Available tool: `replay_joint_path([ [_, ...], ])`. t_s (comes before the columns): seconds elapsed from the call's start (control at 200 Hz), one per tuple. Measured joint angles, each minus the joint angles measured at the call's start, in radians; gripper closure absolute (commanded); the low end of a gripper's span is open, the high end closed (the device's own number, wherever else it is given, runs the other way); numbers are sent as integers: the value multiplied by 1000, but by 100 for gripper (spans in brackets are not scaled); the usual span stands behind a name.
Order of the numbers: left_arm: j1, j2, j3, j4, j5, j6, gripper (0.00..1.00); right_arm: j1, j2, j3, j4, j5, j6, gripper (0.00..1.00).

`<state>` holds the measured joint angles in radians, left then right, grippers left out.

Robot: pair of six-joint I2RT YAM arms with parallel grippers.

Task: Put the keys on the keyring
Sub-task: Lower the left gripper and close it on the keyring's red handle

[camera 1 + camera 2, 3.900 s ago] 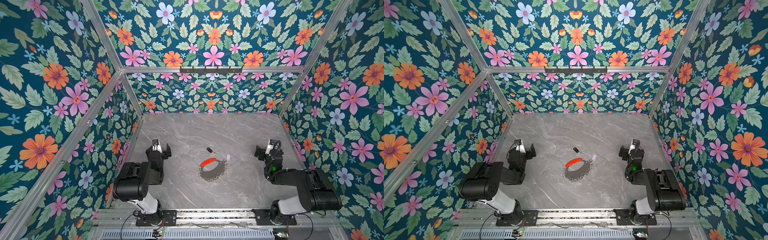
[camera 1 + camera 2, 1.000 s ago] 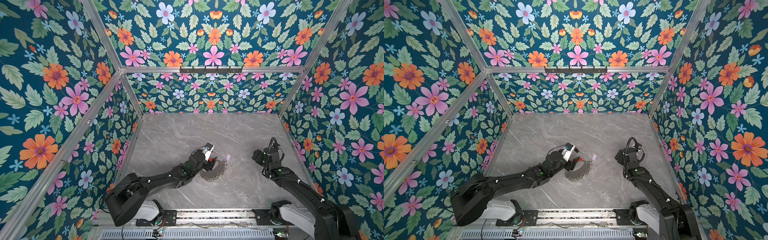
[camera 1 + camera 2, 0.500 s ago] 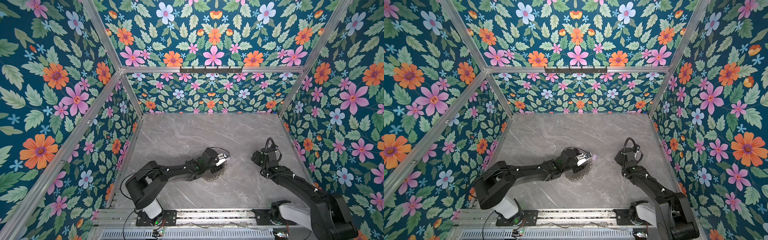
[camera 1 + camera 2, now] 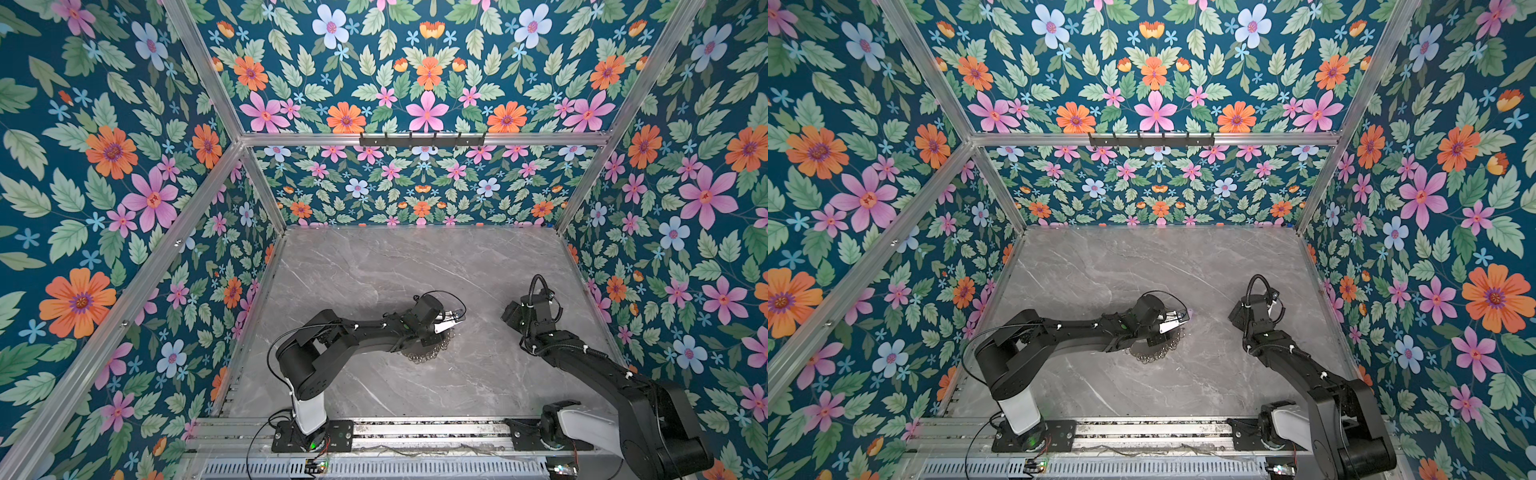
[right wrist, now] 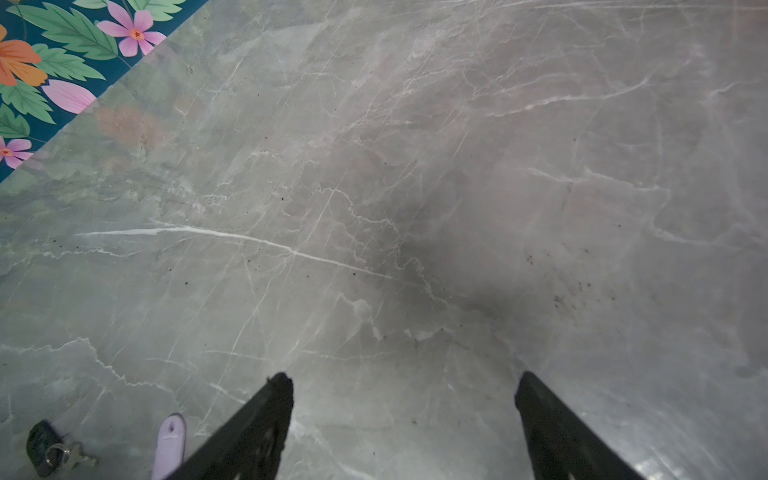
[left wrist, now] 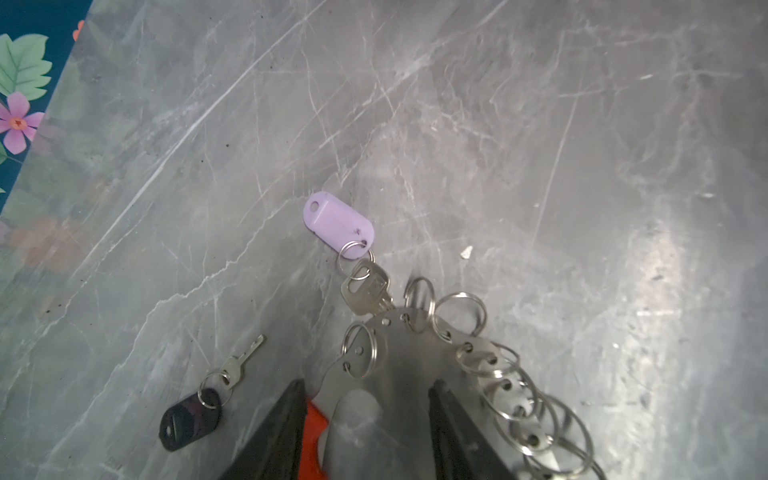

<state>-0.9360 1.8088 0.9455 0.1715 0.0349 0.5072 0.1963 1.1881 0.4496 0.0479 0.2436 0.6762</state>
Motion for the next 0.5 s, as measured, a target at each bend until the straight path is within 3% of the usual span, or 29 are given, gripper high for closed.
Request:
replay_joint_path([
  [0.5, 19, 63, 37, -8, -16, 23, 58, 0, 16, 13, 1, 1, 0, 16],
])
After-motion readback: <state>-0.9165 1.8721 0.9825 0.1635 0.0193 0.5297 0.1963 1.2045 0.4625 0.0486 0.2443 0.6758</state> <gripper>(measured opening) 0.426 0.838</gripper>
